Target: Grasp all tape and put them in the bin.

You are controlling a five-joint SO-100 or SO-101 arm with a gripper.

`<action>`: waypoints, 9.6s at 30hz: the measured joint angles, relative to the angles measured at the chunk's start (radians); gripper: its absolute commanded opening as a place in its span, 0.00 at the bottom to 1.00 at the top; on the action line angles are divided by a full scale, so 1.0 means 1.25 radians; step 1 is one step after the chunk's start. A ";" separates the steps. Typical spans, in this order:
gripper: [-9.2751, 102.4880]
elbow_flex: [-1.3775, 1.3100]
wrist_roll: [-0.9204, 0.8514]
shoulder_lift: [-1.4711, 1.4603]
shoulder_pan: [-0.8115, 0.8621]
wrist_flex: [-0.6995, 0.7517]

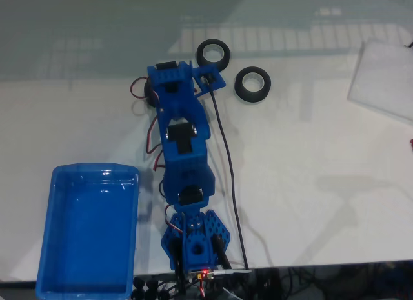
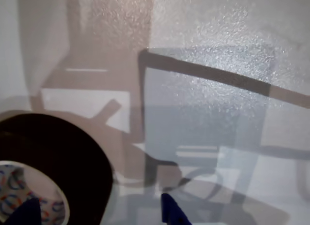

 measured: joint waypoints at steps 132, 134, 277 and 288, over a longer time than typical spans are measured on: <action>0.38 -0.796 0.352 -0.452 0.244 0.226; 0.38 -0.843 0.342 -0.479 0.242 0.252; 0.44 -0.168 0.431 0.130 0.307 0.163; 0.43 -0.352 0.455 -0.060 0.345 0.263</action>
